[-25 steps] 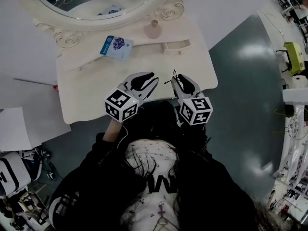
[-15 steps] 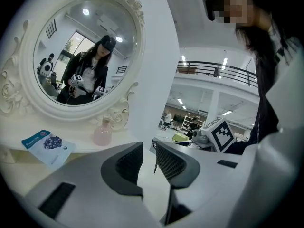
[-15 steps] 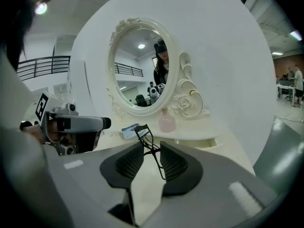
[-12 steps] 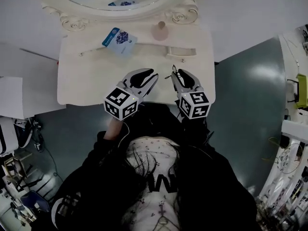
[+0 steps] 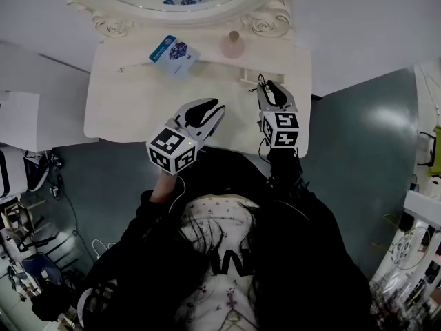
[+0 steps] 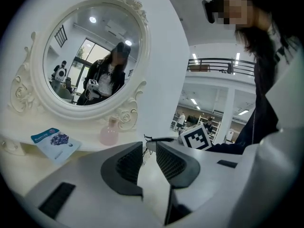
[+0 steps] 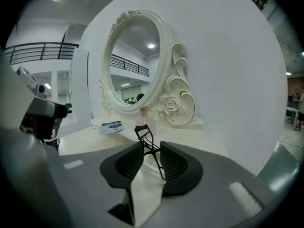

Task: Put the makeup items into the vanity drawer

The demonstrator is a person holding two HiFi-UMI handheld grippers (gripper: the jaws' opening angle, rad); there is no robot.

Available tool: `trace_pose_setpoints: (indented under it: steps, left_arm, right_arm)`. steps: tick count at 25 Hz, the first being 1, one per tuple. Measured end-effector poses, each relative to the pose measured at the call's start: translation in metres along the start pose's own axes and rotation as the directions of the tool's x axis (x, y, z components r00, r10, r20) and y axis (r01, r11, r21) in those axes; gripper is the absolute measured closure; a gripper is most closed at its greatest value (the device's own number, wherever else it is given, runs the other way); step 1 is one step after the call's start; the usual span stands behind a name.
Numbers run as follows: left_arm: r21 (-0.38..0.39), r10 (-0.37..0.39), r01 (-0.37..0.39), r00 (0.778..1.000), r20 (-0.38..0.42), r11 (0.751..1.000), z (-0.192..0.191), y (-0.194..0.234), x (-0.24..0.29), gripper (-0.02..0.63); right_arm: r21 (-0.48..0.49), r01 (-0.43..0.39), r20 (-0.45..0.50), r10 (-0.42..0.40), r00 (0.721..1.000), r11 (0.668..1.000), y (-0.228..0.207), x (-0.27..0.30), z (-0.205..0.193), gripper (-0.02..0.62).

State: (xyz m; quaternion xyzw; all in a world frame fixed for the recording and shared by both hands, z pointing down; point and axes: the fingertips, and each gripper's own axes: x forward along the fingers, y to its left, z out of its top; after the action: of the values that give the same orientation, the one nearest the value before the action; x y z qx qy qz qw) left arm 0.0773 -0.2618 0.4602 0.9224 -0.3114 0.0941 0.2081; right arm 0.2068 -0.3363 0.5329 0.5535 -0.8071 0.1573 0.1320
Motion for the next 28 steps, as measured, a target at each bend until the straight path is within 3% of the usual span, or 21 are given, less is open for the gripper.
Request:
trace_pose_setpoints:
  steps: [5,8,16,21,28]
  left_arm:
    - [-0.003,0.031,-0.031,1.000,-0.002,1.000,0.001,0.006,-0.003,0.518]
    - [-0.001,0.040,-0.040,0.999,-0.010,0.999,0.001,0.008,-0.005,0.518]
    - [0.004,0.039,-0.039,0.999,-0.016,0.999,0.004,0.014,-0.003,0.518]
    - [0.007,0.025,-0.025,0.999,-0.021,1.000,0.005,0.016,0.001,0.518]
    - [0.012,0.005,-0.004,1.000,-0.024,1.000,0.006,0.017,0.004,0.518]
  right_arm:
    - [-0.171,0.050,-0.007,-0.052,0.999,0.984,-0.014,0.028,-0.006,0.480]
    - [-0.227,0.055,-0.008,-0.059,0.998,0.972,-0.014,0.039,-0.008,0.480]
    - [-0.209,0.076,-0.058,-0.090,0.994,0.975,-0.026,0.051,-0.029,0.480]
    - [-0.144,0.097,-0.116,-0.114,0.987,0.985,-0.036,0.048,-0.044,0.479]
    - [-0.148,0.061,-0.191,-0.089,0.978,0.987,-0.030,0.042,-0.056,0.482]
